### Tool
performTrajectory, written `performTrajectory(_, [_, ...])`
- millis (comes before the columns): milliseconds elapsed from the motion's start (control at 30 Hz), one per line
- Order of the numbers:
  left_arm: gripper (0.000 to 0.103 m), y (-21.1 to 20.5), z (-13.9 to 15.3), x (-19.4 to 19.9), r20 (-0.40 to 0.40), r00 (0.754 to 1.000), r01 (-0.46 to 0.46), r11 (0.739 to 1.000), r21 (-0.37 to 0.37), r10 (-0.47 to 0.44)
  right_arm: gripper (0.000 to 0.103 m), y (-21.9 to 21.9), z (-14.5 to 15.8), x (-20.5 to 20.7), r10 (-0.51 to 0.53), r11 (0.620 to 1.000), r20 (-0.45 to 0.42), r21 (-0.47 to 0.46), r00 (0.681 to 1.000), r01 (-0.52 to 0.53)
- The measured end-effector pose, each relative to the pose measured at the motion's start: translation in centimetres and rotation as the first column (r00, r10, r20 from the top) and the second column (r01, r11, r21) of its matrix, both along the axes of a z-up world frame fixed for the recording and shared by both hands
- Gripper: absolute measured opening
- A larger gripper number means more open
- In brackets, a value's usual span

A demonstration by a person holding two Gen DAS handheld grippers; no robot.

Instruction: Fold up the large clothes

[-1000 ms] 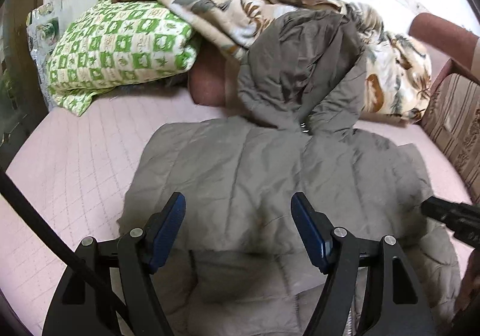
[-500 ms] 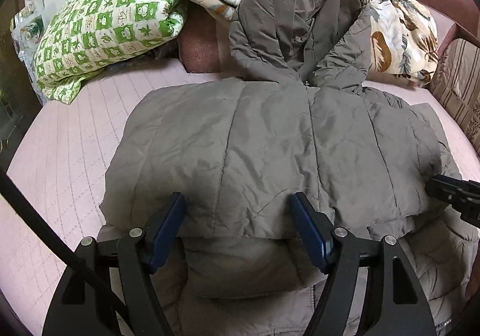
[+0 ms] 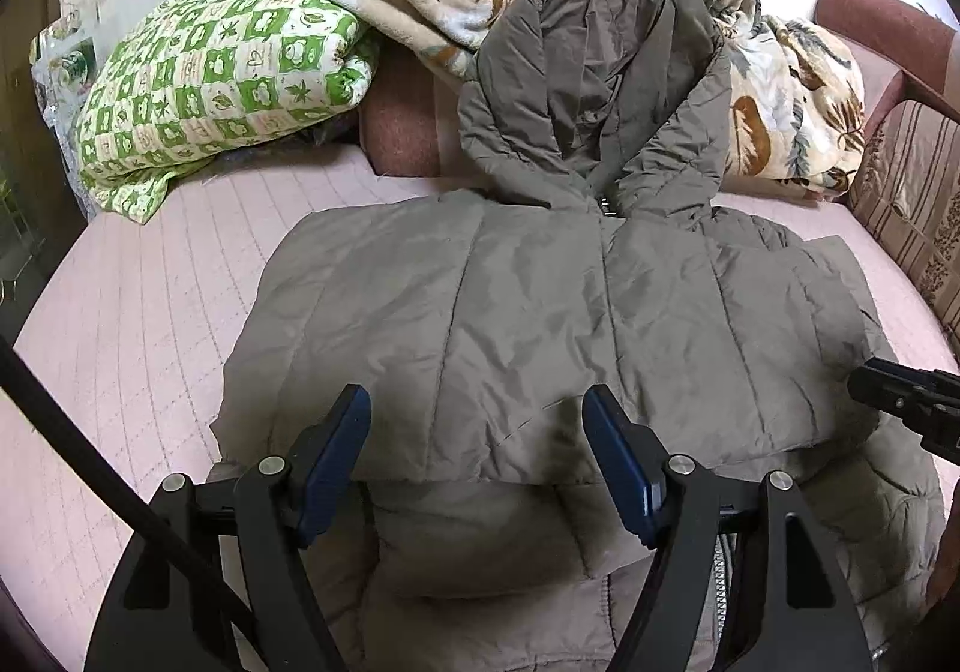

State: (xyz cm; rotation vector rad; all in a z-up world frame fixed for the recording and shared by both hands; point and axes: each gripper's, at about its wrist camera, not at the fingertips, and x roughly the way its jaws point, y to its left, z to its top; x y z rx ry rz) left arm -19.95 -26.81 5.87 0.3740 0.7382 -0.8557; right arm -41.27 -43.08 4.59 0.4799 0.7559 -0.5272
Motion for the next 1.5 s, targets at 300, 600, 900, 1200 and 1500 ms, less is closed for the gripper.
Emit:
performTrajectory(300, [0.073,-0.4,-1.7,0.9,-0.035,0.999,-0.014,0.998,0.064,0.016,0.041,-0.7,-1.4,0.4,-0.009,1.000,-0.037,0.019,0.999,0.010])
performTrajectory(600, [0.074,0.4,0.5,0.1,0.011,1.000,-0.013,1.000,-0.016,0.013,0.042,-0.8,-1.2,0.2,-0.017,0.999,-0.024,0.052,1.000,0.018])
performTrajectory(900, [0.074,1.5,3.7,-1.0,0.045,0.999,0.030,0.995,-0.099,-0.026,0.044,0.8,1.8,-0.9,-0.006,1.000,0.038,0.026,0.999,0.005])
performTrajectory(1200, [0.074,3.1,5.3,-1.3,0.068,0.997,0.035,0.993,-0.110,-0.028,0.045,2.5,3.9,-2.6,0.009,1.000,0.070,0.017,0.997,-0.011])
performTrajectory(1500, [0.074,5.4,8.0,-4.6,0.017,0.998,0.055,0.989,-0.138,-0.053,0.049,6.1,6.1,-7.6,0.010,1.000,0.140,0.017,0.990,-0.013])
